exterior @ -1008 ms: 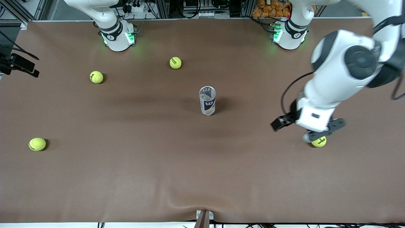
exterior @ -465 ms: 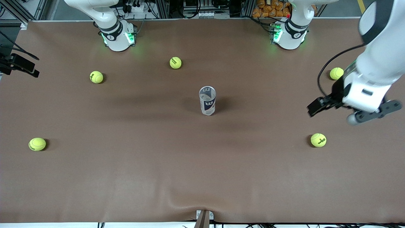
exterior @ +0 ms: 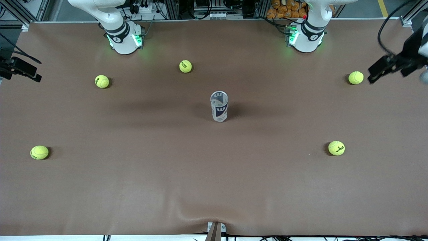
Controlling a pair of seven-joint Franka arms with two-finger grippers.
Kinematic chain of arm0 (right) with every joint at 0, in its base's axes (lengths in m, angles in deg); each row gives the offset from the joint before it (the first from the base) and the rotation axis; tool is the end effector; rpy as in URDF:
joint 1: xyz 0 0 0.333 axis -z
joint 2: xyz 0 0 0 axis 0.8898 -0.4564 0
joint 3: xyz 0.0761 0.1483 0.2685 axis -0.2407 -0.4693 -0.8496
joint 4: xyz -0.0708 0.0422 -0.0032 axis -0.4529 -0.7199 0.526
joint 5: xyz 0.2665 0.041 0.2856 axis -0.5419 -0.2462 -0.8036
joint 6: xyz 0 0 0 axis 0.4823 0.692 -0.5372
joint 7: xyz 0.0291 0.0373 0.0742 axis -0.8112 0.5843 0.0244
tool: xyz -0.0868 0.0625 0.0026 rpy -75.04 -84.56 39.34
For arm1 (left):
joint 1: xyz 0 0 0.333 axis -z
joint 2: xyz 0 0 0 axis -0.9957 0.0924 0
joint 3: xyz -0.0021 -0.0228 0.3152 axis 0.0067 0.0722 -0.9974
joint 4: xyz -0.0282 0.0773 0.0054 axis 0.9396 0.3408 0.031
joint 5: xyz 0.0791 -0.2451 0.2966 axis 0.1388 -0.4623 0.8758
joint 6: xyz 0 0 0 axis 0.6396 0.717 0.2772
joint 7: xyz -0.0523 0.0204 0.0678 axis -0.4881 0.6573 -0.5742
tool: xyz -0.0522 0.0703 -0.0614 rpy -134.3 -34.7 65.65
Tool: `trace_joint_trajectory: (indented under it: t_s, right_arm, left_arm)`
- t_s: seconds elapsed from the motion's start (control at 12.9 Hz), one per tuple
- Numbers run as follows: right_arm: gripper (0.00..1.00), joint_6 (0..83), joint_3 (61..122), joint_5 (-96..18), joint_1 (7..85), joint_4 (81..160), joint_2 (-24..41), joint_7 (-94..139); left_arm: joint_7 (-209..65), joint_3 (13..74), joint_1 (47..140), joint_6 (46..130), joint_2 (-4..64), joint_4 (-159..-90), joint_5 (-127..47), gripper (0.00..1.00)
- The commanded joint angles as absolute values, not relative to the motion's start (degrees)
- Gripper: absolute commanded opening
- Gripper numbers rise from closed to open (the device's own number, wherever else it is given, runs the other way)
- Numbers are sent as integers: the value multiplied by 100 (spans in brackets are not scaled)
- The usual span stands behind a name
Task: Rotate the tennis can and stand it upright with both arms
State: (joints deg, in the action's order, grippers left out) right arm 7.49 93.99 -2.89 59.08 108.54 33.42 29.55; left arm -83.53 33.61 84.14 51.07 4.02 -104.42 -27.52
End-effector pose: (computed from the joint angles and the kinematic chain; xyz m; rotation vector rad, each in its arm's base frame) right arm 0.5287 -0.0418 0.6531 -3.1210 0.1834 0.1015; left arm 0.5294 -0.0640 0.6967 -3.0664 -0.2881 -0.0449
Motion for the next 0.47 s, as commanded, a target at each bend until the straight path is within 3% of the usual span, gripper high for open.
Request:
trace_joint_trajectory:
  t_s: [0.0,0.39]
  right_arm:
    - [100,803,9435,-250,5845,10904,3377,2910]
    - [100,811,9435,-250,5845,10895,3341,2910]
  left_arm:
    - [-8278,3312,8496,5087,108,-10828,-2819,100]
    - [-7260,2637,8549,5738,372,-10828,-2863,100]
